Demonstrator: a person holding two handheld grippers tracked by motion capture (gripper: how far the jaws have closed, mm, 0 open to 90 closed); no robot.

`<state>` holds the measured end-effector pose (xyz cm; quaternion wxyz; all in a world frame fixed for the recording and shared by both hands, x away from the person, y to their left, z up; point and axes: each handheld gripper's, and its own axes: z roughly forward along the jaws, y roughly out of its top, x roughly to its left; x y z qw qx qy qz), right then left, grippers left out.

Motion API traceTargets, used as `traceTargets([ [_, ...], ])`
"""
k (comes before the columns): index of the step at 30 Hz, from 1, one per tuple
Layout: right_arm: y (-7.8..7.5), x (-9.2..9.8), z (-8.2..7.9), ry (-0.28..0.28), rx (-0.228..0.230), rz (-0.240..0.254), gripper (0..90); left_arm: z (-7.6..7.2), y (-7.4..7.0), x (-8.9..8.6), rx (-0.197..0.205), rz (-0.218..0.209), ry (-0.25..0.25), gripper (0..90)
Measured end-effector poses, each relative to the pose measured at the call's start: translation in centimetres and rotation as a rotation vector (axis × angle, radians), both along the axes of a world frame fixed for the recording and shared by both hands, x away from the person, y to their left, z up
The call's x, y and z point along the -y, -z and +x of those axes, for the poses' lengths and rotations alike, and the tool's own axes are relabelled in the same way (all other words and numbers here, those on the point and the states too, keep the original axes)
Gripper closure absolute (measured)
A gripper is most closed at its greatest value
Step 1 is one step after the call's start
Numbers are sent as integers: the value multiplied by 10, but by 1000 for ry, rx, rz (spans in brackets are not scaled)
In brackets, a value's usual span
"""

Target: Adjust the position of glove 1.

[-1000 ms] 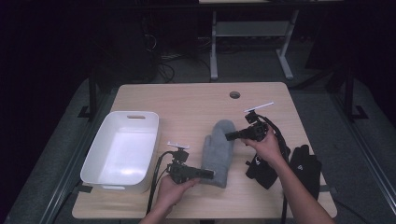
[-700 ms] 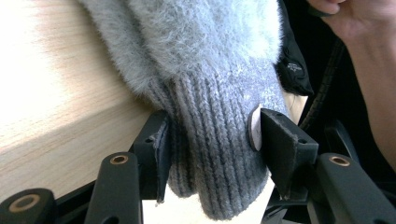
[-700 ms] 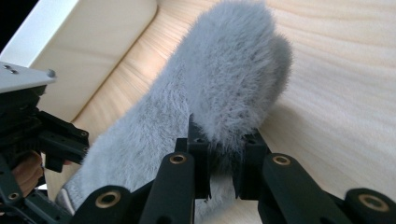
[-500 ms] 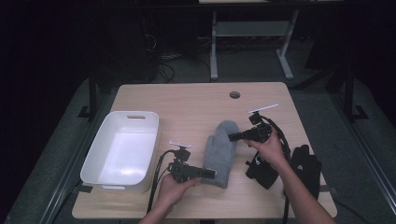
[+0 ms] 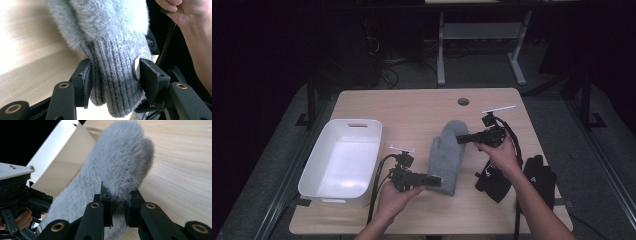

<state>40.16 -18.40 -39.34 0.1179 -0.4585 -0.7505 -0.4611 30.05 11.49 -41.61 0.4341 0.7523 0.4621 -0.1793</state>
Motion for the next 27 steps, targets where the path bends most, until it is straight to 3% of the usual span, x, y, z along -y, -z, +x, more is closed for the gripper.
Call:
traceTargets([
  [13,-24,-9,2,25,-1,74,789,1,-23,-12,37,-1,-9,466],
  [27,-41,-27,9,24,-13,121,790,2,-40,-28,61,-4,-28,465],
])
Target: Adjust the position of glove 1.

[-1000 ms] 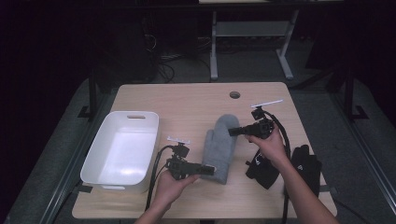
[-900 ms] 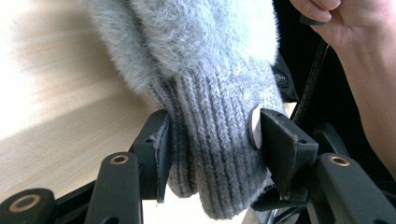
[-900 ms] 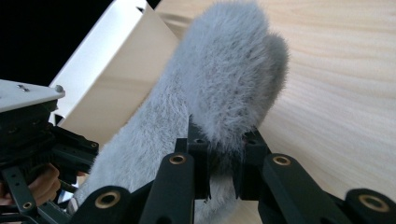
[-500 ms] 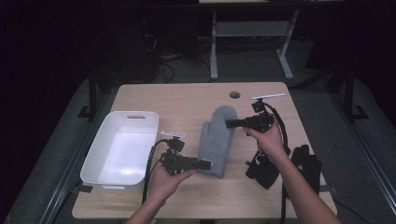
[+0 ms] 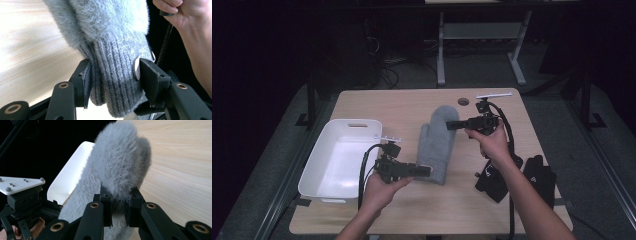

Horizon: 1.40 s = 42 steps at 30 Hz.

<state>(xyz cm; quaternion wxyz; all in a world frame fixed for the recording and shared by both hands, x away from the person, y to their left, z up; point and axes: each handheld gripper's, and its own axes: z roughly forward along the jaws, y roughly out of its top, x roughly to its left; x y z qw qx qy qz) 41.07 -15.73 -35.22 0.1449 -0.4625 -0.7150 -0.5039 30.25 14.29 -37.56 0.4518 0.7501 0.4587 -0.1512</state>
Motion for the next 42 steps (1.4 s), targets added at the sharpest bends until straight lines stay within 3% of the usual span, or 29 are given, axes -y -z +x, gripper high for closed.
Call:
traceTargets([
  [10,-12,-18,4,-11,1,14,790,-2,-13,-19,20,-4,-16,464],
  [22,-30,-47,10,-45,28,-6,789,-5,-25,-42,30,-8,-48,464],
  [35,-42,-71,13,-55,42,15,786,-9,-37,-63,57,-6,-78,464],
  [42,-48,-88,15,-75,53,-1,785,-12,-42,-77,63,2,-98,463],
])
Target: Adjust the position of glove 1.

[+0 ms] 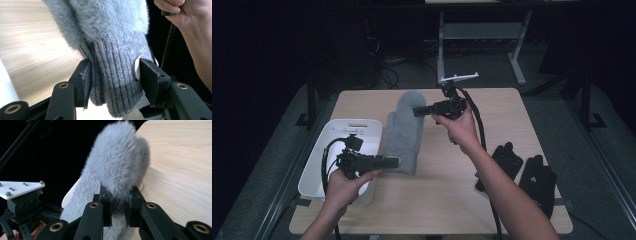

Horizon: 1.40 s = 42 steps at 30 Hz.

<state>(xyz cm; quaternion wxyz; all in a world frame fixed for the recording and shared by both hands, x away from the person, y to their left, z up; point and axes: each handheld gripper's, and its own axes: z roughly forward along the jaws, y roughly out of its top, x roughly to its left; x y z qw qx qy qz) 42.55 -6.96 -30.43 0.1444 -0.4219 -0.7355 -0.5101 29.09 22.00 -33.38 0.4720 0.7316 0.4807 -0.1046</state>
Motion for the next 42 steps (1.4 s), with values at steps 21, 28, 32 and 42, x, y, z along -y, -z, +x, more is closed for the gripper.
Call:
traceTargets([
  [21,-6,-50,9,-32,-21,39,781,-3,-8,-45,13,3,-54,463],
  [28,-8,-70,11,-43,-23,52,776,-7,-10,-62,17,10,-77,463],
  [32,-7,-81,12,-51,-38,64,774,-9,-11,-73,17,11,-90,462],
  [42,-4,-109,14,-79,-44,72,773,-15,-10,-97,13,17,-121,462],
])
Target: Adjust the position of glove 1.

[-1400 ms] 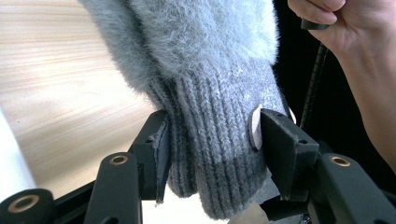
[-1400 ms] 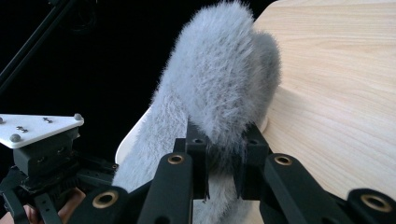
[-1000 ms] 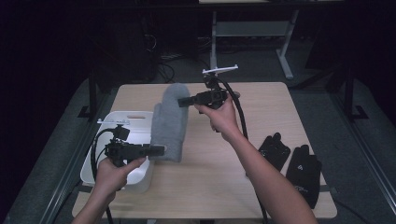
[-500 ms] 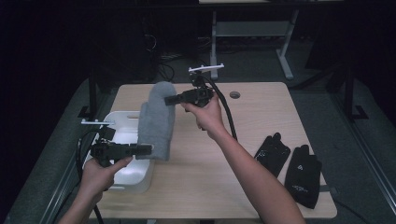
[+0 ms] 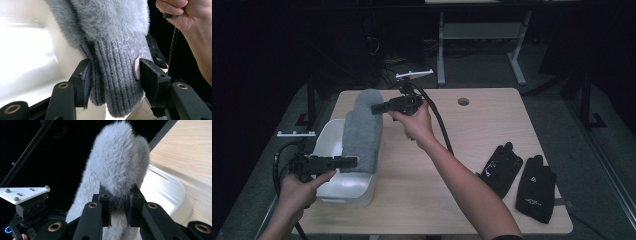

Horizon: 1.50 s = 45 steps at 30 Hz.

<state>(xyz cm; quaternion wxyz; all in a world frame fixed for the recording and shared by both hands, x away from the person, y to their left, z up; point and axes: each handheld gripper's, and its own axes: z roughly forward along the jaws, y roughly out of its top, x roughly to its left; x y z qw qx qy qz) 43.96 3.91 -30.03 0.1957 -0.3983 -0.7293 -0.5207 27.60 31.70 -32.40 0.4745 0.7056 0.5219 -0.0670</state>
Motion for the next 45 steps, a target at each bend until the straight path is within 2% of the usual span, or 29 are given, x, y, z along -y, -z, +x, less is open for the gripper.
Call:
traceTargets([
  [18,18,-37,2,-18,-34,5,772,-7,9,-32,-24,12,-31,461],
  [22,21,-44,2,-27,-29,-1,771,-8,11,-38,-28,14,-39,461],
  [43,45,-69,3,-42,-62,-24,770,-9,33,-57,-84,27,-49,459],
  [45,46,-70,3,-43,-62,-25,770,-9,34,-58,-80,27,-45,459],
])
